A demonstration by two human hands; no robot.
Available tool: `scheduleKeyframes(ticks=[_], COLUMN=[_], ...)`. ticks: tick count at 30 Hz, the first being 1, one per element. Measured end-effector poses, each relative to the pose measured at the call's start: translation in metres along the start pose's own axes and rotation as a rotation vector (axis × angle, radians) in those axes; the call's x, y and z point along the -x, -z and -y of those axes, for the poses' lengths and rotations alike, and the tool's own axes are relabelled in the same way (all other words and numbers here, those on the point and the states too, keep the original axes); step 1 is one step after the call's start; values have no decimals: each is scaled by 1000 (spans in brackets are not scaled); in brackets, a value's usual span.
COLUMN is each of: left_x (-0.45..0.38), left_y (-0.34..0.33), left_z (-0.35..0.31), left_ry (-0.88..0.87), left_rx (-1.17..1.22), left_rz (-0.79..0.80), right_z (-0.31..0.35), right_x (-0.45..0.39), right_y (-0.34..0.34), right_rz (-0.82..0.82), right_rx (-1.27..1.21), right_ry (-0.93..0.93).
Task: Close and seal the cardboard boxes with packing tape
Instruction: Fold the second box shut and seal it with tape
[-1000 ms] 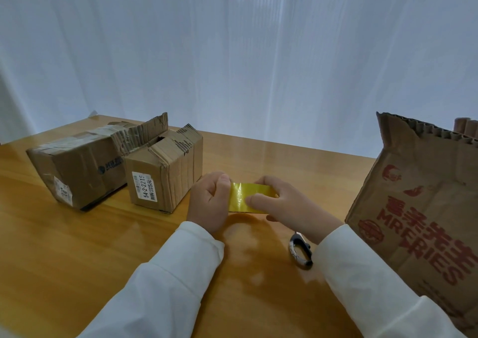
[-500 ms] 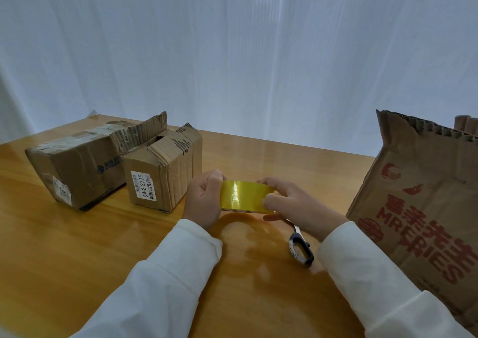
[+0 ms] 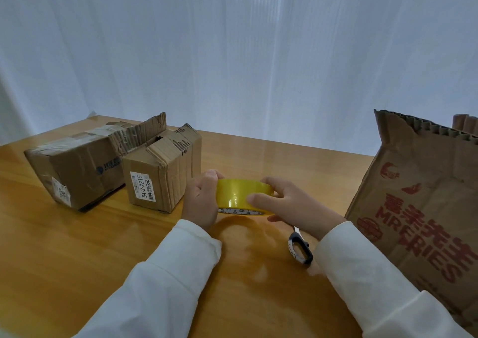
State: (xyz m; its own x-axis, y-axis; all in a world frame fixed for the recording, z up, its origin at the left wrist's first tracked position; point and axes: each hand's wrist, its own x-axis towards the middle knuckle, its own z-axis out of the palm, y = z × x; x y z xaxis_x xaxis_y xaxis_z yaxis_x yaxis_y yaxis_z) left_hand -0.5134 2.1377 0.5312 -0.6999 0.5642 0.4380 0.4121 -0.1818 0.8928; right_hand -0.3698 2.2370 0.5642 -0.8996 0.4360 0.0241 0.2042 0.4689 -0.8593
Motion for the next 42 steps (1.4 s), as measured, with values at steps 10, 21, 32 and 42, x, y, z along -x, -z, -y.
scheduleKeyframes(ticks=[10,21,32,42], left_x=[0,-2,2,0], left_y=[1,1,3,3], left_z=[0,2,-12,-12], left_ry=[-40,52,30,84], left_rx=[13,3,-65,-34], left_rz=[-2,-105,-93,-98], right_z=[2,1,0,0], right_x=[1,-1,0,3], right_y=[-1,-4,-3,-1], right_rz=[4,-75,13,-22], right_rx=[64,188,47,29], right_ry=[17,74,0,51])
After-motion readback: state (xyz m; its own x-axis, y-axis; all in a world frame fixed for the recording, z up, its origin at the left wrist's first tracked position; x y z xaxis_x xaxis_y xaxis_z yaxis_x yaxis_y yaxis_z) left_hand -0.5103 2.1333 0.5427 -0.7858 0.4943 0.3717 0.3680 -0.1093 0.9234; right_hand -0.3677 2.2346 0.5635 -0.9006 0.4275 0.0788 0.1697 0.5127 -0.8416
